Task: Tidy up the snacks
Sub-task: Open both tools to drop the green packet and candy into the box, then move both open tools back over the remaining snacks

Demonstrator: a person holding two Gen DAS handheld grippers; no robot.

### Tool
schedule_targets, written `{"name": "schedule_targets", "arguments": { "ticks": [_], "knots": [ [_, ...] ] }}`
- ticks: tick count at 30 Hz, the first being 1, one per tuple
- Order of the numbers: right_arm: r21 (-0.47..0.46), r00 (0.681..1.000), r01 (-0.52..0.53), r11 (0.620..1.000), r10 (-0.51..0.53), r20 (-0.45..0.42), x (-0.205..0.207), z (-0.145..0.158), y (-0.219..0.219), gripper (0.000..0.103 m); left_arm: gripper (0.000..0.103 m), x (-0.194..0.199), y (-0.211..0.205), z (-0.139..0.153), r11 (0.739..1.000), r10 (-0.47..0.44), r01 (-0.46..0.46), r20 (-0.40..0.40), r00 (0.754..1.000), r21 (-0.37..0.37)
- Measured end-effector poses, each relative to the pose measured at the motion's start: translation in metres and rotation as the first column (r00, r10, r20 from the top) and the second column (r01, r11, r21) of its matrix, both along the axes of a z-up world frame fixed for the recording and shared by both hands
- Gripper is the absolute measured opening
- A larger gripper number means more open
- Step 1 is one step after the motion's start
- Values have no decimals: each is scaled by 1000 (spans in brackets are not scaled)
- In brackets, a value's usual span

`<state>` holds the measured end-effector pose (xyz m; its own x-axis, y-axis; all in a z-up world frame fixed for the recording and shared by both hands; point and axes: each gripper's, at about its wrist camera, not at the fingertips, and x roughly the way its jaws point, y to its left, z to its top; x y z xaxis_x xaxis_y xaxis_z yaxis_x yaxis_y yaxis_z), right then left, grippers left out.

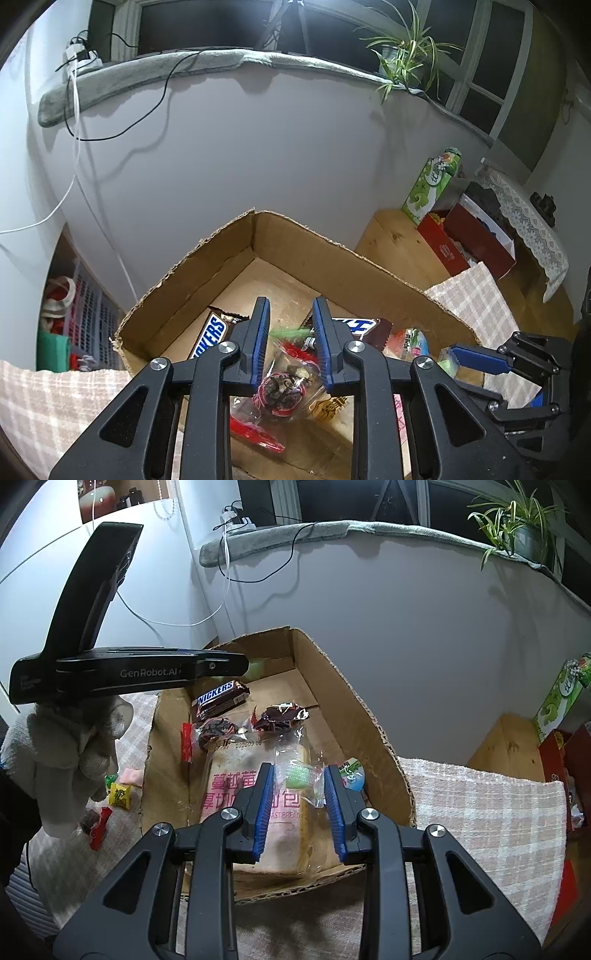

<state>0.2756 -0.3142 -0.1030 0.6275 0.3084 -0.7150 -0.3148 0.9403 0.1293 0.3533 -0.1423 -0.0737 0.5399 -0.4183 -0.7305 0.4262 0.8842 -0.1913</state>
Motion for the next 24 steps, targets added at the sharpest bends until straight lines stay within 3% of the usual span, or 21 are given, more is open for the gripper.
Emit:
{"name": "schedule_targets", "arguments": {
  "ticks": [4,5,21,22,24],
  "knots": [
    [7,1000,17,1000,-17,14,-2,3,-3,56,30,-2,2,3,1000,7,-7,0,1000,-2],
    [9,1000,17,1000,-17,16,-3,3,-2,58,30,-3,2,3,1000,5,-5,2,1000,0],
    [-3,999,-6,1000,6,50,-40,30,15,58,30,-51,41,37,999,40,-39,54,998,-17],
    [-4,998,-13,1000,13,56,-45,33,17,58,31,-56,47,40,999,46,-45,60,997,-19],
    [-10,997,-24,1000,25,66,-54,38,23,59,42,-66,57,45,998,60,-59,73,996,-19]
  ]
}}
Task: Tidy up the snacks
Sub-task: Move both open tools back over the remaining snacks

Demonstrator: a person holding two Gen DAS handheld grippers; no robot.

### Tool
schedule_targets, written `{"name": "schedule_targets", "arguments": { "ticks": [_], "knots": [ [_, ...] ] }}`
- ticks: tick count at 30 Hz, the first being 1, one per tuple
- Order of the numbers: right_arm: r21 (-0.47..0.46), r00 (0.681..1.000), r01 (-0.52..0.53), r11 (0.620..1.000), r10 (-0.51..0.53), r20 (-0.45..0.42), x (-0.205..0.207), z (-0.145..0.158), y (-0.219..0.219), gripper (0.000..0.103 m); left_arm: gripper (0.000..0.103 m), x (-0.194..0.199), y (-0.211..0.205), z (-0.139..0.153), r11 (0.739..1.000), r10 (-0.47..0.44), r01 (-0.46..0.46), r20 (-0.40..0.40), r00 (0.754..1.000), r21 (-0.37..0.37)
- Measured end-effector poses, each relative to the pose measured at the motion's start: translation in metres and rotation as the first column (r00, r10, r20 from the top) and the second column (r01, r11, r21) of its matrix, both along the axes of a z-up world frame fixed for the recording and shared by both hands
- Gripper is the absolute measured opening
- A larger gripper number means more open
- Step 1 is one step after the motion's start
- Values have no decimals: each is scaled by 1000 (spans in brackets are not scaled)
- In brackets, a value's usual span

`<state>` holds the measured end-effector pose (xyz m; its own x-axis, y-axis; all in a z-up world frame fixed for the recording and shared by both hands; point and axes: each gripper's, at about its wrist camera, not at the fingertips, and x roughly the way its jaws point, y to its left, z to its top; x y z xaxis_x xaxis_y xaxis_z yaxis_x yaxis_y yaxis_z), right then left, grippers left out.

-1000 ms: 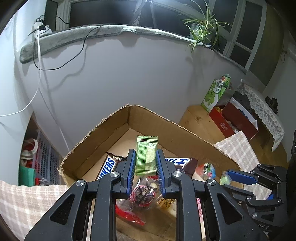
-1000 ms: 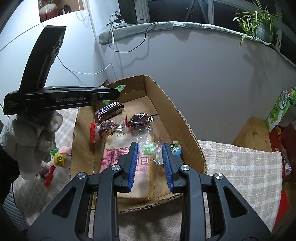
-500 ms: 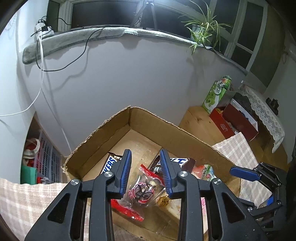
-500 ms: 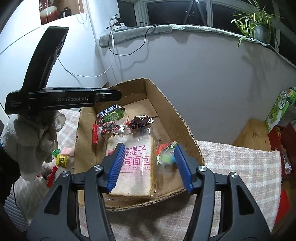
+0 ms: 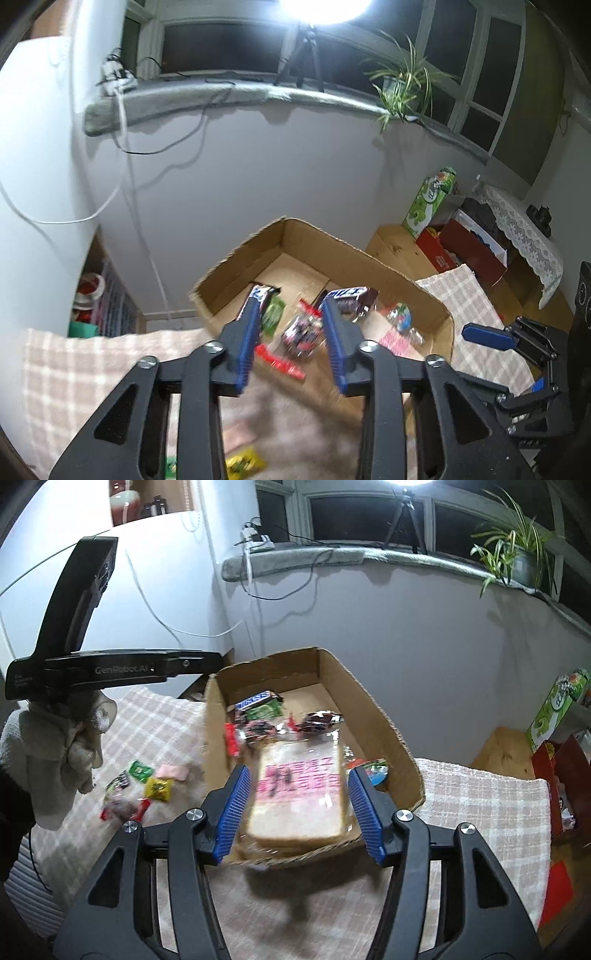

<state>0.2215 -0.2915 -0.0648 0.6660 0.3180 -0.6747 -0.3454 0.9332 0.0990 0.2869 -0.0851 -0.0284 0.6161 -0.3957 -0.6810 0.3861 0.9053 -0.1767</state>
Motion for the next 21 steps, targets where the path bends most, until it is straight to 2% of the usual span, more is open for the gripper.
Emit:
{"name": "schedule_targets", "arguments": {
  "ticks": [1,3,9,12,16,19,21],
  "knots": [
    [-3,1000,-6,1000,6,5,-4,2,3,62,49,-6,6,3,1000,11,-11,8,1000,-2],
    [-9,1000,-20,1000,20,17,-14,6,9,67,49,-19,20,8,1000,21,-21,17,1000,-8],
    [-24,998,-61,998,62,27,-35,10,31,68,51,-52,49,14,999,40,-40,29,999,0],
    [-37,996,-82,996,83,27,-44,11,42,77,53,-66,64,15,999,55,-54,33,998,-3],
    [-43,993,-117,992,118,23,-57,10,59,78,59,-84,83,9,997,76,-76,20,997,-13],
    [-41,990,-139,989,140,8,-63,6,70,87,60,-95,97,-2,995,97,-97,-4,995,-16],
    [-38,988,-156,987,156,0,-67,2,78,88,60,-102,106,-13,994,111,-111,-29,993,-19]
  ]
}}
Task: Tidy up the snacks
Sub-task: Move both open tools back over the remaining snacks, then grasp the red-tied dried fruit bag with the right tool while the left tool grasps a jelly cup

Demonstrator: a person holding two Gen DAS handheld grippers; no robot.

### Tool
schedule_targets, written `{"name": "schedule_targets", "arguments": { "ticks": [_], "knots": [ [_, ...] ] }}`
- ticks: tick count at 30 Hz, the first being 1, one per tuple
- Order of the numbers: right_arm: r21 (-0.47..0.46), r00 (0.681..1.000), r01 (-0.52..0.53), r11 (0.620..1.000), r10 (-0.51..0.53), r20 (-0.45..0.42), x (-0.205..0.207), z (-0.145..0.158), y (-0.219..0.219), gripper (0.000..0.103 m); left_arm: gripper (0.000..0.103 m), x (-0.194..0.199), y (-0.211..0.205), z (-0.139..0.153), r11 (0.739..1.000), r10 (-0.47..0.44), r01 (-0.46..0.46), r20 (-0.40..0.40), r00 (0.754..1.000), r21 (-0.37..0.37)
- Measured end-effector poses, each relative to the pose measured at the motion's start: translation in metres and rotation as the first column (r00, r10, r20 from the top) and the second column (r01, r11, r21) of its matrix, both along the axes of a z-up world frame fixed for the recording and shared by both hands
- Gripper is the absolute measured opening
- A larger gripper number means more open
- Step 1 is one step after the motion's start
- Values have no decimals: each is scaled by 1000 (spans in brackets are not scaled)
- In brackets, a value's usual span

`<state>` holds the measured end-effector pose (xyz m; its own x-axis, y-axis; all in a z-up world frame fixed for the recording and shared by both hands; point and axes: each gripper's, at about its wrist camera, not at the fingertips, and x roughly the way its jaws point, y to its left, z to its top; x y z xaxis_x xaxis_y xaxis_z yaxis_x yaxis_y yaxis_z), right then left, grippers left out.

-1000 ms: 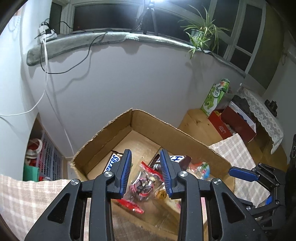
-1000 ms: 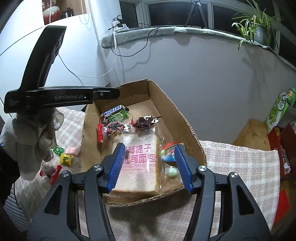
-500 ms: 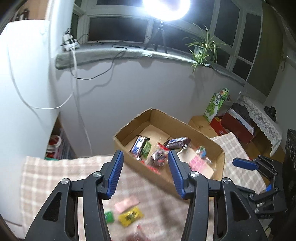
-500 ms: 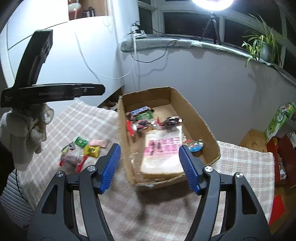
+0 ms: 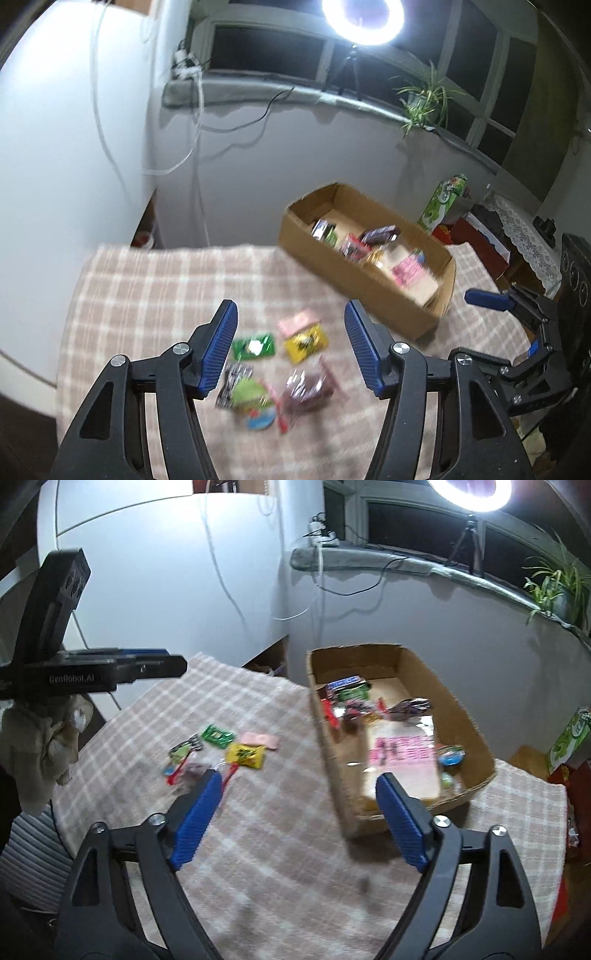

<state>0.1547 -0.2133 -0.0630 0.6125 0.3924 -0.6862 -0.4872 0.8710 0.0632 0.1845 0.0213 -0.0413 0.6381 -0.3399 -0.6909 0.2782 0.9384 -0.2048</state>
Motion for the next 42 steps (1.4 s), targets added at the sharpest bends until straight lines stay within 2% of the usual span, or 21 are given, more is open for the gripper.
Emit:
{"name": "schedule_targets", "arguments": {
  "ticks": [9,12,22,27,31,33,35,42],
  "knots": [
    [-22,995,-89,996,88,-50,-8,-25,45,88,60,-28,32,-51,997,63,-69,-107,992,-45],
    [-33,993,-105,994,102,-66,-7,-33,57,88,60,-36,36,-59,997,58,-64,-109,992,-53],
    [34,980,-113,993,117,-161,16,-52,82,88,60,-49,19,-77,999,-16,19,-97,995,34],
    [89,970,-69,994,87,-226,32,-58,86,88,54,-44,16,-83,998,-31,36,-104,994,42],
    [144,950,-36,989,79,-303,49,-67,89,88,49,-38,16,-89,999,-27,32,-119,993,42],
    [166,939,-27,986,82,-334,55,-72,91,84,49,-37,16,-90,999,-24,30,-120,992,46],
    [171,931,-22,985,82,-355,58,-76,93,79,49,-36,17,-92,999,-23,28,-125,992,40],
    [178,918,-29,984,97,-386,62,-85,98,78,49,-32,15,-94,998,-32,38,-125,992,48]
  ]
}}
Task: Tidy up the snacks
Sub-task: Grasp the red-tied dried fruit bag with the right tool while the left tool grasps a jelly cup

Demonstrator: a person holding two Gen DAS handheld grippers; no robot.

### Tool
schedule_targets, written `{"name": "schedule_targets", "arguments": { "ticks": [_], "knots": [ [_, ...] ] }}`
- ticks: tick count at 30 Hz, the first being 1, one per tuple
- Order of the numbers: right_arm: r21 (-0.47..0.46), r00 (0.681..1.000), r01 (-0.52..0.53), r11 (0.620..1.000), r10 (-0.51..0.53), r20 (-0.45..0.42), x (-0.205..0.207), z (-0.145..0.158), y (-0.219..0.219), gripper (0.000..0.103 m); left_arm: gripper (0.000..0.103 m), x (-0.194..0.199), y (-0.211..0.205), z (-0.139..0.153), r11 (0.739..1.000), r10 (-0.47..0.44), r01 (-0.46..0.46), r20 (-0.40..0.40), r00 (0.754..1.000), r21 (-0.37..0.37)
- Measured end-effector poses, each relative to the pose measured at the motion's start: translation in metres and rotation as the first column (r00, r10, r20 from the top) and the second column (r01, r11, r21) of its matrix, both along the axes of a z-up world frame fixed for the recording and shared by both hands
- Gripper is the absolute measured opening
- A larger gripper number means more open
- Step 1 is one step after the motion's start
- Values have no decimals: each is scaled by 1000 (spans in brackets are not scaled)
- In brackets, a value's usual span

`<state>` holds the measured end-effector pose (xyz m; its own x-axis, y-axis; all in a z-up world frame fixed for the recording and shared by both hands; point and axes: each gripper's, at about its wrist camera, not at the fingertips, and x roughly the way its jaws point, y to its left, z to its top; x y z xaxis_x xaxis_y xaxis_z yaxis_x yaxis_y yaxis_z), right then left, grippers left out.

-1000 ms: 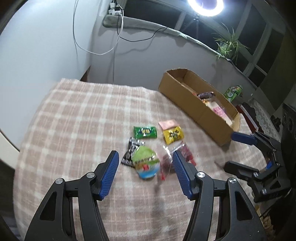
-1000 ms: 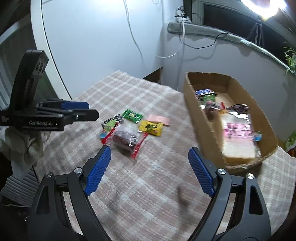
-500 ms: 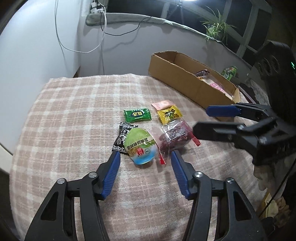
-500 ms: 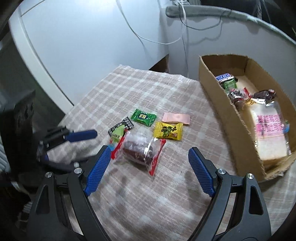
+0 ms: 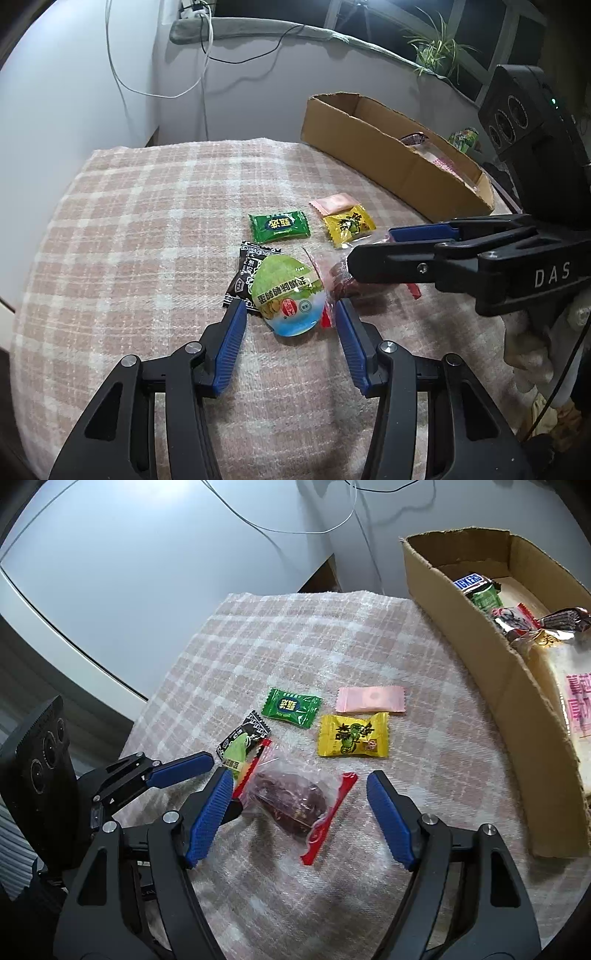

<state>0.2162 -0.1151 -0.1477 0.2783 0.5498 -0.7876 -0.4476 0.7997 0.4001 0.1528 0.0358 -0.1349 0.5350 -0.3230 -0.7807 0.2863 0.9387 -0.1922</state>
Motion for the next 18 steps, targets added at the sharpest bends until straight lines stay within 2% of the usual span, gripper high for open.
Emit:
{"name": "schedule_targets", "arguments": {
  "ticks": [1,4,9,11,13,18],
  "knots": [
    [-3,1000,-3,1000,3,-1,0,-1,1,78,49,1,0,-1,1000,-1,1,-3,1000,1],
    [-18,1000,-13,1000,12,-18,2,-7,4,62,41,2,-3,-6,1000,-6,6,-13,1000,6],
    [8,999,-14,1000,15,-45,5,-12,0,58,34,2,-3,-8,1000,-12,12,-12,1000,8],
    [9,999,-18,1000,18,-42,4,-11,0,53,30,3,-2,-9,1000,-11,11,-16,1000,5],
    [-6,999,-19,1000,19,-28,3,-10,0,50,28,3,1,-9,1000,-6,6,-20,1000,2],
    [-12,1000,-4,1000,4,-18,0,-9,-10,49,29,4,3,-7,1000,10,-9,-27,1000,3]
  ]
}}
